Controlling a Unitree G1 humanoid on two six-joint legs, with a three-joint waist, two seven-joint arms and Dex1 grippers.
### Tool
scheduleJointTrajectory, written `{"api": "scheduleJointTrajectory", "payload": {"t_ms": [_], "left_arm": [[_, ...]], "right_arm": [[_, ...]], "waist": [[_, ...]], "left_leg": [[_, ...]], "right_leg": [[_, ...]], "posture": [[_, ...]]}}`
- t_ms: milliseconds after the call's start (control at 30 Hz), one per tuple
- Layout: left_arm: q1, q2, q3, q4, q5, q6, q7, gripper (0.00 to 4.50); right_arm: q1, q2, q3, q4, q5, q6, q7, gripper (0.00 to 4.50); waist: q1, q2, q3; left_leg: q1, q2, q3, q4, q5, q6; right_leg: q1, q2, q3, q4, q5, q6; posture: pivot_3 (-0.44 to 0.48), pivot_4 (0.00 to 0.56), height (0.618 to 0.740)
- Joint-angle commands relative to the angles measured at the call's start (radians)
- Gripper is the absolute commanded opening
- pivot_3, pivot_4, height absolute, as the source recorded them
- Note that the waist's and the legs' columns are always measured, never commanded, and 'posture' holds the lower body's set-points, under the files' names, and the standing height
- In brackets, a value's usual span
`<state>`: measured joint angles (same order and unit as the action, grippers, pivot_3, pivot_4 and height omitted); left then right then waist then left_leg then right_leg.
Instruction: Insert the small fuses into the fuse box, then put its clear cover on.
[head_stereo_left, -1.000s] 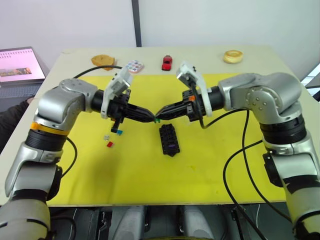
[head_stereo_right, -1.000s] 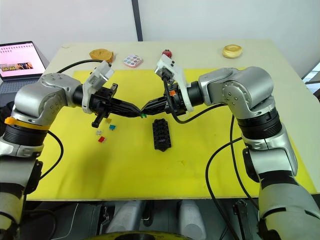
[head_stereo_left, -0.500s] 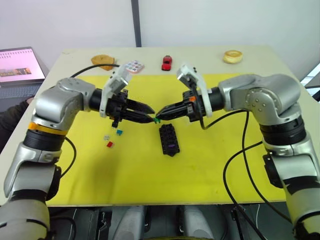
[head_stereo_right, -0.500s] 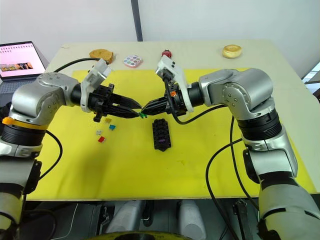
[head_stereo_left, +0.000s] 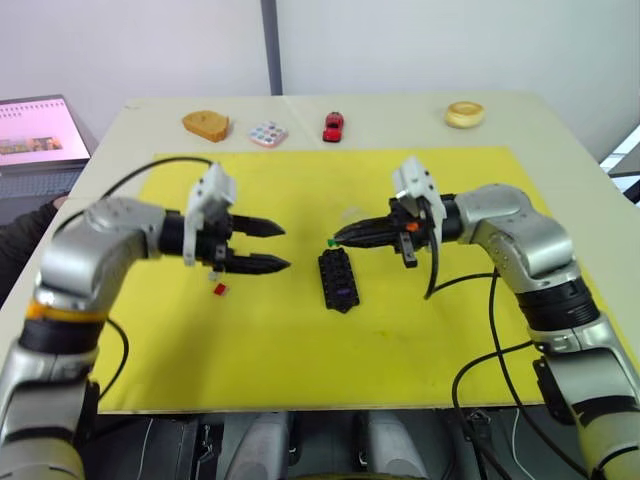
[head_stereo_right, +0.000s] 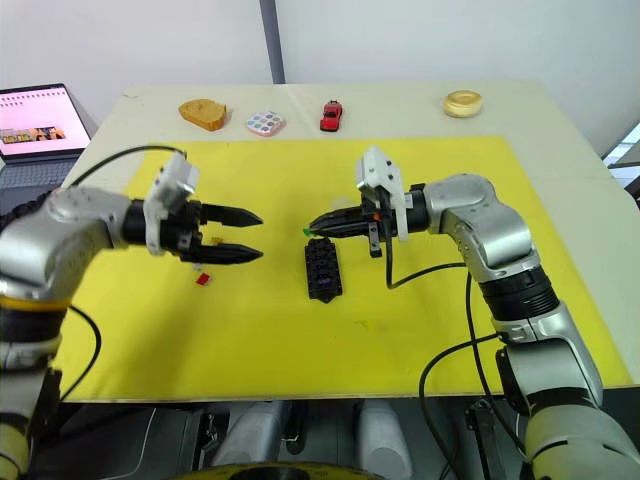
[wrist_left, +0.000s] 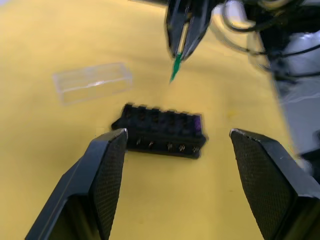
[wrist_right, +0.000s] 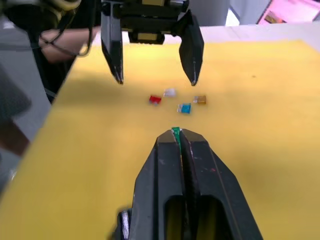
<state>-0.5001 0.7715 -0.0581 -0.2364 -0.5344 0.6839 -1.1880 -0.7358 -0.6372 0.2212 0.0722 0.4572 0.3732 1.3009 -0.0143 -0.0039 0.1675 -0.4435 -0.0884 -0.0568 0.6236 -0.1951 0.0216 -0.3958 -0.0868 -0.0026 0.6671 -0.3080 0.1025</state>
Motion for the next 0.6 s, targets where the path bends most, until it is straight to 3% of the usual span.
{"api": "scheduleJointTrajectory", "payload": {"t_ms": [33, 233, 600], "left_arm": [[0.078, -0.024, 0.023, -0.122, 0.019, -0.043, 0.091, 3.43], [0.174, -0.078, 0.034, -0.204, 0.003, -0.032, 0.194, 3.43], [0.224, -0.058, 0.019, -0.242, -0.009, -0.013, 0.209, 3.43]], "right_arm": [[0.012, 0.006, -0.023, 0.020, -0.024, -0.088, 0.044, 0.00], [0.055, 0.016, -0.010, 0.060, -0.078, -0.169, 0.073, 0.00], [0.094, 0.039, 0.001, 0.061, -0.127, -0.242, 0.102, 0.00]], "waist": [[0.001, 0.000, 0.000], [0.006, 0.000, 0.000], [0.006, 0.000, 0.000]], "left_leg": [[0.000, 0.000, 0.000, 0.000, 0.000, 0.000], [0.001, 0.000, -0.001, 0.001, -0.001, 0.000], [0.001, 0.000, -0.001, 0.001, 0.000, 0.000]], "right_leg": [[0.000, 0.000, 0.000, 0.000, 0.000, 0.000], [0.002, 0.000, 0.000, 0.000, 0.000, 0.000], [0.002, 0.000, 0.000, 0.000, 0.000, 0.000]], "posture": [[0.000, 0.150, 0.740], [0.000, 0.150, 0.740], [0.000, 0.150, 0.740]]}}
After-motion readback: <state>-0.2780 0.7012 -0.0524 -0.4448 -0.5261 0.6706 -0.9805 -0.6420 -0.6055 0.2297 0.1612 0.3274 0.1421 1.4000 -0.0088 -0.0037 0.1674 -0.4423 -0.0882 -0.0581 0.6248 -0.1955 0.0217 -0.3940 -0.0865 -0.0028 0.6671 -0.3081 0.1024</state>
